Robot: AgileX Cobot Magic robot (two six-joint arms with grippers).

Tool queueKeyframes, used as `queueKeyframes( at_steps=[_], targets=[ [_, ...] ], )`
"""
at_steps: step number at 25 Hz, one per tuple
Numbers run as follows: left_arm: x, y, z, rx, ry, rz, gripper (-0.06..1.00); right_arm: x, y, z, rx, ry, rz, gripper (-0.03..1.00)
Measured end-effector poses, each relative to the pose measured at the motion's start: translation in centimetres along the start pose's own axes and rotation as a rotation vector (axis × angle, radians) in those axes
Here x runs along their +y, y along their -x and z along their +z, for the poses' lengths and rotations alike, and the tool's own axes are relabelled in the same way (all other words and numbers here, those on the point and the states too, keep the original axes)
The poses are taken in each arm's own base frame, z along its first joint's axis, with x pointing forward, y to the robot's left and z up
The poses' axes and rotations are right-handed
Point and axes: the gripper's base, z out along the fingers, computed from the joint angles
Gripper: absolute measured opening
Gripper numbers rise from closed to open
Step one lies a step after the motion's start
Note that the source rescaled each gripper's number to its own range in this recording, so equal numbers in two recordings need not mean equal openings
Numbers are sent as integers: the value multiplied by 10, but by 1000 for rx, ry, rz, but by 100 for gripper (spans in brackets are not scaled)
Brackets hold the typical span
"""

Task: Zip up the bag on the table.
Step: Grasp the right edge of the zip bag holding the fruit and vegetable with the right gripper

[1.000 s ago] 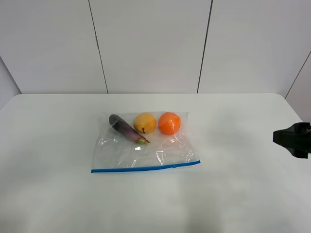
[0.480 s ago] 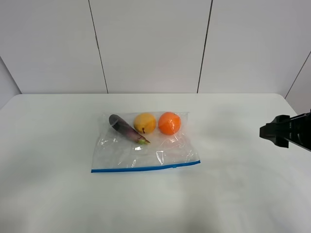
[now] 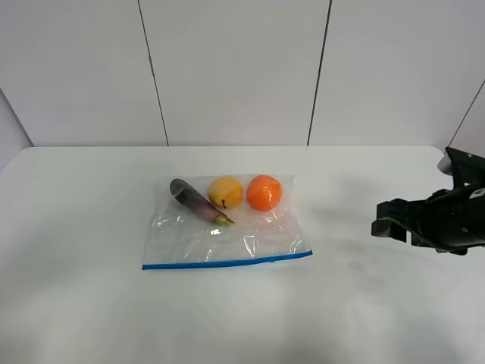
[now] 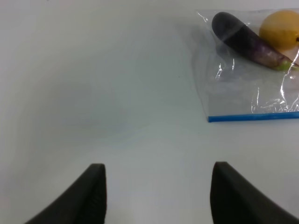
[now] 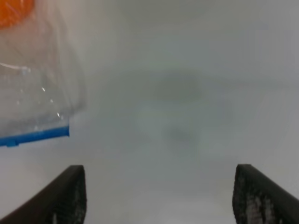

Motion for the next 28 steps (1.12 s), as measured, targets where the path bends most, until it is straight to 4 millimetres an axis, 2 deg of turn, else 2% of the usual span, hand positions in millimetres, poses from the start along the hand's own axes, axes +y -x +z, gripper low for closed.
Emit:
queueKeyframes(
  at_steps=[6,10,20,28],
  targets=[
    [0,0,0,0,0,0,69,-2,-7,38,133,44,18,72],
    [0,0,0,0,0,0,69,-1,-11,55,188,93,1,72],
    [0,0,0,0,0,0,69,20,9,72,224,303,26,72],
    [0,0,0,0,0,0,69,24,16,89,261,350,106,72]
  ],
)
